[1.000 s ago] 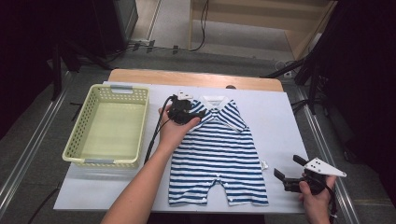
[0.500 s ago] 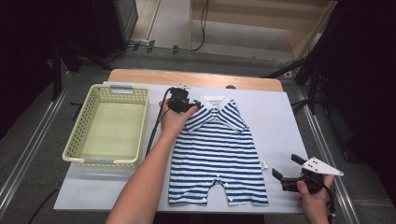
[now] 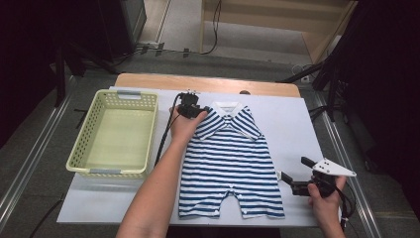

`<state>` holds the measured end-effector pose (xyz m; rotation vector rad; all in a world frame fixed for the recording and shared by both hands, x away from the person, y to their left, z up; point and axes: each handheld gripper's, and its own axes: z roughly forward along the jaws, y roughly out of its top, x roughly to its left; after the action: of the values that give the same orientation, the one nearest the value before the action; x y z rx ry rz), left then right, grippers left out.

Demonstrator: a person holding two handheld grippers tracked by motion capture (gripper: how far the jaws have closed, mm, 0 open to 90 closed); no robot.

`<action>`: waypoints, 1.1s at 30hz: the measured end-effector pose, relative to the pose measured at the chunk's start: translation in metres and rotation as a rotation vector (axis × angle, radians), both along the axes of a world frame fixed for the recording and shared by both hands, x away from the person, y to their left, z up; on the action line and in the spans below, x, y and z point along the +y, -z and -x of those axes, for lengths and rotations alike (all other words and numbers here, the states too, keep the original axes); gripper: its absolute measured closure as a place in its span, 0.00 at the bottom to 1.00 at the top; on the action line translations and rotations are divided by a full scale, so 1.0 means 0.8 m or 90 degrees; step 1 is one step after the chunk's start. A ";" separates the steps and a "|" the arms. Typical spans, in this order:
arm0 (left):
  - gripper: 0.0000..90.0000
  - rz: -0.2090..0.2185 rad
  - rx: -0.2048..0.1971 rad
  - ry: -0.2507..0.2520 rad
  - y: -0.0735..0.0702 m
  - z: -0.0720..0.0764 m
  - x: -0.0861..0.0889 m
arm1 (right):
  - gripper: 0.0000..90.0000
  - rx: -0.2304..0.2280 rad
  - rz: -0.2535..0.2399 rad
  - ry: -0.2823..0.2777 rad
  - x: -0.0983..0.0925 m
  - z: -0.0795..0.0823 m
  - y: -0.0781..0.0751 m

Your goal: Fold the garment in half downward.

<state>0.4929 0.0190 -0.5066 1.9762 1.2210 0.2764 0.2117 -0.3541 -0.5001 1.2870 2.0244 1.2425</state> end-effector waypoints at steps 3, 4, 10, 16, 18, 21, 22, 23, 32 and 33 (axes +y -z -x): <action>0.67 -0.004 -0.004 0.011 0.001 0.002 -0.003 | 0.00 0.000 0.004 -0.014 0.010 -0.013 -0.006; 0.69 -0.008 -0.003 0.014 0.001 0.002 -0.004 | 0.00 0.001 0.001 -0.015 0.014 -0.018 -0.007; 0.84 -0.025 -0.005 0.013 0.003 0.004 -0.009 | 0.00 0.004 -0.005 -0.034 0.038 -0.057 -0.021; 0.95 -0.031 -0.009 0.022 0.004 0.006 -0.012 | 0.00 0.002 -0.026 -0.044 0.049 -0.100 -0.033; 0.96 -0.035 -0.013 0.023 0.004 0.007 -0.013 | 0.00 0.002 -0.029 -0.044 0.050 -0.118 -0.034; 0.97 -0.032 -0.013 0.024 0.004 0.007 -0.012 | 0.00 0.006 -0.036 -0.056 0.052 -0.141 -0.033; 0.97 -0.032 -0.013 0.026 0.004 0.007 -0.012 | 0.00 0.010 -0.032 -0.054 0.053 -0.149 -0.033; 0.97 -0.031 -0.012 0.027 0.004 0.007 -0.011 | 0.00 0.008 -0.029 -0.055 0.055 -0.159 -0.032; 0.98 -0.025 -0.010 0.030 0.005 0.007 -0.009 | 0.00 0.039 -0.010 -0.049 0.076 -0.220 -0.032; 0.98 -0.022 -0.010 0.029 0.005 0.007 -0.009 | 0.00 0.044 -0.012 -0.047 0.077 -0.224 -0.031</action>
<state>0.4874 0.0117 -0.5106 2.0250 1.1681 0.2911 0.3907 -0.2925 -0.4752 1.2906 2.1315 1.2691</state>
